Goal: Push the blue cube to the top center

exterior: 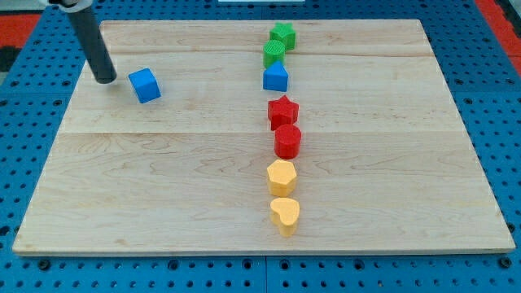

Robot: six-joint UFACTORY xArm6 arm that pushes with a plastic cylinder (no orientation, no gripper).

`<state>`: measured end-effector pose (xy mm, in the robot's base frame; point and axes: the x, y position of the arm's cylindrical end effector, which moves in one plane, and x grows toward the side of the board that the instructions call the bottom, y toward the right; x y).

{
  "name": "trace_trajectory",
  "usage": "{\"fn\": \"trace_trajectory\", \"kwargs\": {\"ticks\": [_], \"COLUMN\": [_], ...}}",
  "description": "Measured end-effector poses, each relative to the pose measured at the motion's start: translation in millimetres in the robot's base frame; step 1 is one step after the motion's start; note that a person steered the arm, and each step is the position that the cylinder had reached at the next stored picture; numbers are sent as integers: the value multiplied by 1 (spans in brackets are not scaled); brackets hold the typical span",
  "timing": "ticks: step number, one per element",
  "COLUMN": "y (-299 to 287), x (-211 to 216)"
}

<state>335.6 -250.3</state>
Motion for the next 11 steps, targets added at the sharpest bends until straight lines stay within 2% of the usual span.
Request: {"fn": "trace_trajectory", "kwargs": {"ticks": [1, 2, 3, 4, 6, 7, 8, 11], "y": [0, -25, -35, -3, 69, 89, 97, 128], "x": [0, 13, 47, 51, 16, 17, 31, -7]}}
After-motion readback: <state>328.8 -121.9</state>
